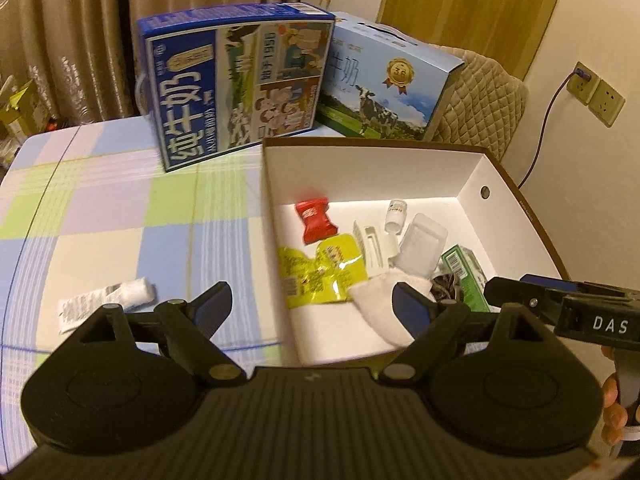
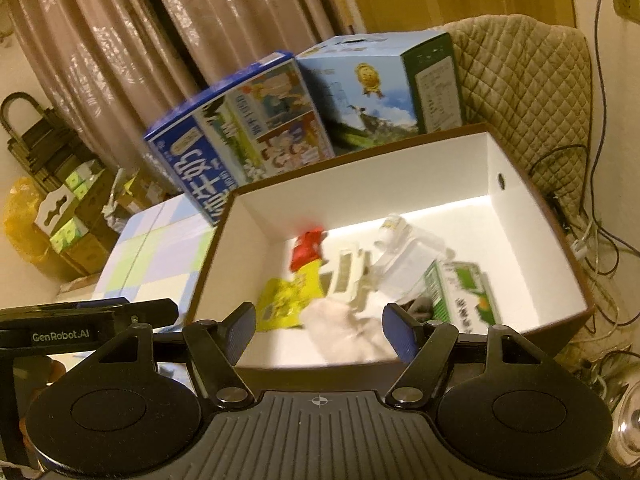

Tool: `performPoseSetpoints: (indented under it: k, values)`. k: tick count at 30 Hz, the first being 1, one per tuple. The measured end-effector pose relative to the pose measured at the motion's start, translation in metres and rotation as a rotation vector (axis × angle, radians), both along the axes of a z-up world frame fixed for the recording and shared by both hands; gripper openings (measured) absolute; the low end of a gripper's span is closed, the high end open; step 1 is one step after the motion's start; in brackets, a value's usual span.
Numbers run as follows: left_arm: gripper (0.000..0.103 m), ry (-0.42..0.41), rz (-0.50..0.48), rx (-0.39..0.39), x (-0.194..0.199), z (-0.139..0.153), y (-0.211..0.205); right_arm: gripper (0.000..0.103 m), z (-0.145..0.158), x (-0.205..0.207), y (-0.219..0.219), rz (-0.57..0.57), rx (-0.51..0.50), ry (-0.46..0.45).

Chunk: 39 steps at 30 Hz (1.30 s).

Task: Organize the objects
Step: 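Move both tools back to the tube and medicine box on the table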

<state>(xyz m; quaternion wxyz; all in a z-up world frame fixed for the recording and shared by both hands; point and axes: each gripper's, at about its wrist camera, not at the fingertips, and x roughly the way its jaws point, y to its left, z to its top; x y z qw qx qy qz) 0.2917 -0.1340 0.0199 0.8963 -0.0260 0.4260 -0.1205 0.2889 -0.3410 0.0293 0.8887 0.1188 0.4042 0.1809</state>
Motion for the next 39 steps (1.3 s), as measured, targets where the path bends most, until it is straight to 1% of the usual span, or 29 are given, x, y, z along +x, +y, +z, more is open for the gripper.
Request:
performPoseSetpoints:
  k: [4, 10, 19, 23, 30, 39]
  values:
    - [0.085, 0.0, 0.021, -0.001, -0.018, 0.0, 0.021, 0.067, 0.0, -0.018, 0.02, 0.029, -0.001, 0.003]
    - [0.086, 0.016, 0.063, 0.004, -0.049, -0.003, 0.063, 0.067, -0.003, -0.043, 0.056, 0.087, 0.0, 0.011]
    - [0.086, 0.057, 0.151, 0.017, -0.093, -0.016, 0.136, 0.067, -0.015, -0.073, 0.117, 0.188, -0.002, 0.034]
    - [0.086, 0.078, 0.188, 0.01, -0.108, -0.024, 0.163, 0.067, -0.025, -0.082, 0.144, 0.232, -0.008, 0.055]
    - [0.087, 0.101, 0.238, 0.024, -0.121, -0.036, 0.201, 0.067, -0.043, -0.091, 0.185, 0.3, -0.032, 0.074]
    - [0.087, 0.139, 0.277, 0.031, -0.117, -0.052, 0.234, 0.067, -0.071, -0.089, 0.226, 0.385, -0.076, 0.088]
